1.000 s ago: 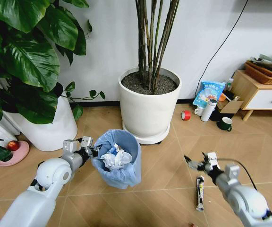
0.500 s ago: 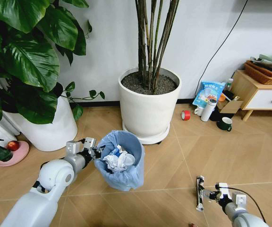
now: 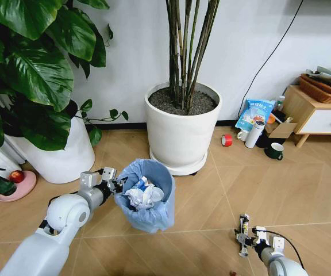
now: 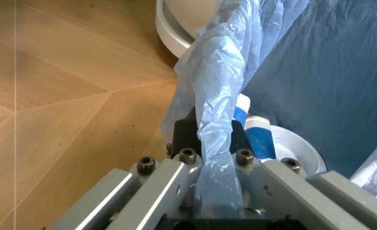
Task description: Pick up the trash bin and place the garbage on the floor into it.
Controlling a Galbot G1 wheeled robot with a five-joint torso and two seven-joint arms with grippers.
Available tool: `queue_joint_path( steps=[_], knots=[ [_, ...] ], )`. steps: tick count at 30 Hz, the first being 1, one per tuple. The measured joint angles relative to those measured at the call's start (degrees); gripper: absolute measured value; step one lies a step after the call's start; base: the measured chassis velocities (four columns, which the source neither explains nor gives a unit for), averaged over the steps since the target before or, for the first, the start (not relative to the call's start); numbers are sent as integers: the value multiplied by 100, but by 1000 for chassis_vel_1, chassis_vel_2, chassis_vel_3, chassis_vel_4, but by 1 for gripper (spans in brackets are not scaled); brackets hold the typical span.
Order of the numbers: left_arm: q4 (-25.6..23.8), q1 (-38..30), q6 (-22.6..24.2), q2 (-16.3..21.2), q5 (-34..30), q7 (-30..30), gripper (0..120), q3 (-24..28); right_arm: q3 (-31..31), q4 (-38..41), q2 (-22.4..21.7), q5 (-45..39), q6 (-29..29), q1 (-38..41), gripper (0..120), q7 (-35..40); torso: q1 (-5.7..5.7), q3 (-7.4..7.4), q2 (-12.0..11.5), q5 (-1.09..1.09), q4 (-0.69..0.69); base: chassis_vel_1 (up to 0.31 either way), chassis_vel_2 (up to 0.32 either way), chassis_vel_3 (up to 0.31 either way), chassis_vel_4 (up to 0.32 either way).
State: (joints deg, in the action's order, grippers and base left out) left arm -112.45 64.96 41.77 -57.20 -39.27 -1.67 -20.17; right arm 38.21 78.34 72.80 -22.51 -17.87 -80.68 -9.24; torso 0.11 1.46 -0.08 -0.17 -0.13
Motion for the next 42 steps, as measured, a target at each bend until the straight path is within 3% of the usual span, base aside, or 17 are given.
queue_joint_path(
  steps=[11, 21, 30, 42],
  knots=[
    [-6, -48, 14, 40, -82, 0, 0, -25, -59, -175, 169, 151, 83, 148, 36, -9, 0, 0, 0, 0, 0, 0, 0, 0, 0],
    [-2, -66, 19, 40, -98, 0, 0, -16, -59, -203, 223, 137, 78, 216, 4, -4, 0, 0, 0, 0, 0, 0, 0, 0, 0],
    [-9, -50, 22, 28, -100, -2, 0, 6, 130, 313, 257, -90, 42, 108, 0, 69, 0, 0, 0, -1, 0, 0, 0, 0, 0],
    [-114, 39, 26, 56, -101, -41, 0, -17, 373, 1818, 77, -400, -20, 23, 0, 173, 0, 0, 0, 0, 0, 0, 0, 0, 0]
  ],
)
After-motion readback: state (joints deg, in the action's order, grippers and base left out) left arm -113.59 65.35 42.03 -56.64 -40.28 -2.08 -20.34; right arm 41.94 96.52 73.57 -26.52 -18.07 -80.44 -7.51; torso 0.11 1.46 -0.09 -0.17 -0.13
